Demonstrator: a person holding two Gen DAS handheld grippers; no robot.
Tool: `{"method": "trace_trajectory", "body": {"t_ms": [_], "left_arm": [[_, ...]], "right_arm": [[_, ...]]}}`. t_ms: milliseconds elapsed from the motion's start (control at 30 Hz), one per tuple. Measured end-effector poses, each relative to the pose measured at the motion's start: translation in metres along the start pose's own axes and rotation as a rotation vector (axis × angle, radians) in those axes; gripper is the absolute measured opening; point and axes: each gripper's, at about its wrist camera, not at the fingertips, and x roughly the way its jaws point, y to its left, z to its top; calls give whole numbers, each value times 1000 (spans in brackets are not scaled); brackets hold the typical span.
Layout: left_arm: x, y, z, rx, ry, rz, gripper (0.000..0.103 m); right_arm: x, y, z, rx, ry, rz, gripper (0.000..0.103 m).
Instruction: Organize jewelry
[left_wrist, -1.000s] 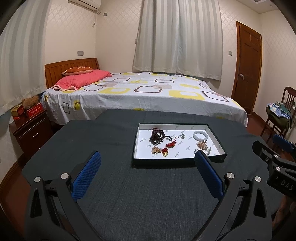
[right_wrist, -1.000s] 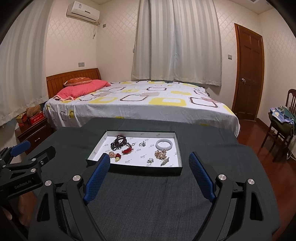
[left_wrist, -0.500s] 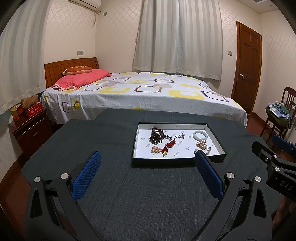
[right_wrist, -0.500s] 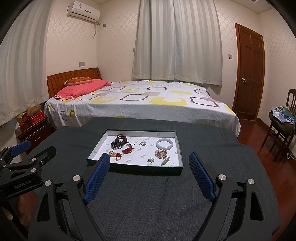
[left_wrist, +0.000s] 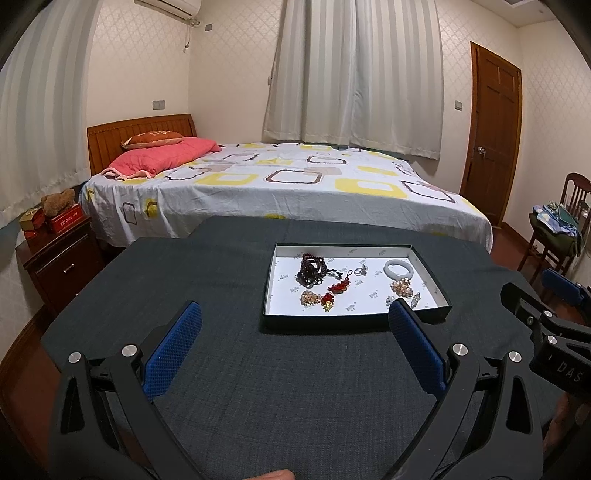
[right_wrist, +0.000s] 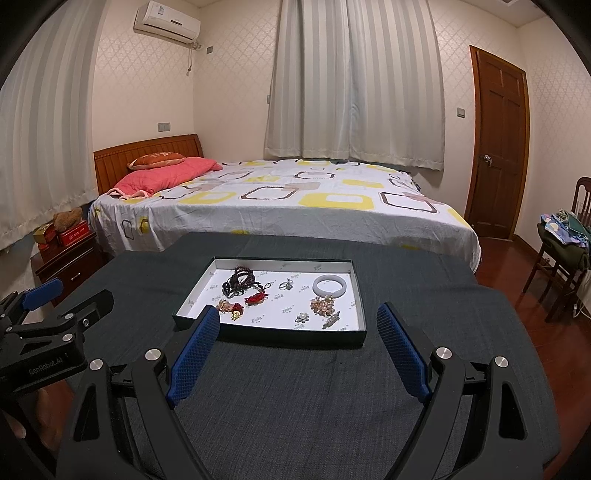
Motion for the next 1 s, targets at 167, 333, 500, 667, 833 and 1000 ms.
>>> {"method": "trace_trajectory", "body": {"t_ms": [167,333,500,667,833,1000], "left_arm": [[2,-4,-3,16,-1,6,99],[2,-5,-4,21,3,-2,99],[4,-5,-4,17,10,-20,99],[7,-3,-5,13,19,-48,99],[17,-1,-7,24,37,-20,99],[41,9,-12,-3,93,12,99]], "right_arm": [[0,1,-1,0,1,0,84],[1,1,-1,1,2,0,84],[1,2,-5,1,4,1,84],[3,3,-9,4,7,2,84],[8,-1,-15,13,21,1,84],[23,-8,-22,27,53,-5,84]]}}
